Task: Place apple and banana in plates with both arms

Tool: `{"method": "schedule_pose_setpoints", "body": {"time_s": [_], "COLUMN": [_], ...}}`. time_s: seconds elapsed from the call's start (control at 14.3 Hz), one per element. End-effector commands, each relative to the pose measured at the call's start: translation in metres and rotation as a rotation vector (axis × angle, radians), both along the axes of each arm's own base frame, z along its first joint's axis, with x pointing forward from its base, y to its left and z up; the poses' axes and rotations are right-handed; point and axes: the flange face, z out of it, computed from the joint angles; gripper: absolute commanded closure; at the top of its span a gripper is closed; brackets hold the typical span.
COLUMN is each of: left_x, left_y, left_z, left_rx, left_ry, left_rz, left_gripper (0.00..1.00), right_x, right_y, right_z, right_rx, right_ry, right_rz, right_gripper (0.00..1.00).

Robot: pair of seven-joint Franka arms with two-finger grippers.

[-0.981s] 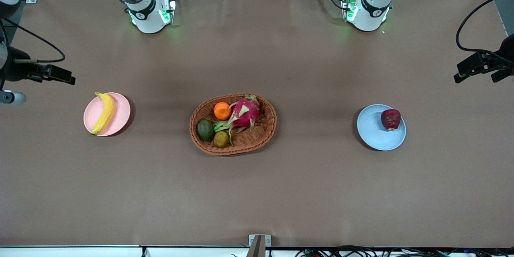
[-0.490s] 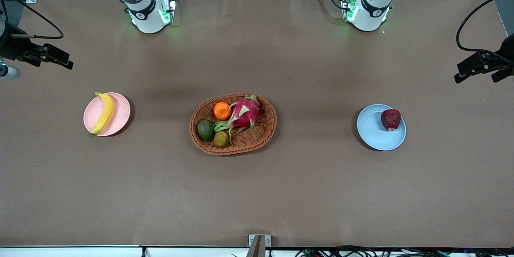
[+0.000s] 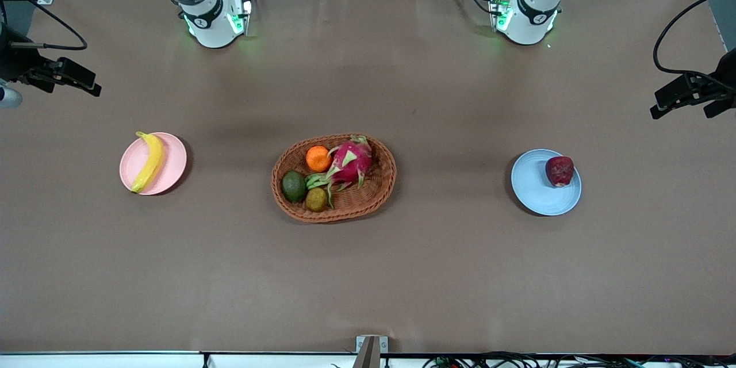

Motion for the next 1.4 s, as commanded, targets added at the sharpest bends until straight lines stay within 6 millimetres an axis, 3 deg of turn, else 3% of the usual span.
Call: {"method": "schedule_pose_setpoints", "body": {"time_s": [0.0,0.49,0.91,1.33], "left_x": [0.0,0.0,0.0,0.0], "left_y": [-0.002,-0.002,-0.002,-0.002], "left_z": [0.005,0.006,0.006,0.006], "left_rx": [-0.016,-0.016,-0.016,-0.016], "left_ry": [0.006,0.005,0.005,0.005], "left_rz": [-0.001,0.002,0.002,0.002], "left_gripper": [0.0,0.0,0.0,0.0], "right_x": [0.001,0.007,-0.004,-0.001], "right_y": [-0.001,-0.004,-0.017,-0.007], "right_z": [0.02,0.026,0.028,0.03], "right_rx": [0.002,0.004,0.019,0.023], "right_ry": [-0.028,0.004,0.041,0.013], "right_rz": [-0.006,-0.012,-0.034,-0.015], "right_gripper": [0.0,0.0,0.0,0.0]}}
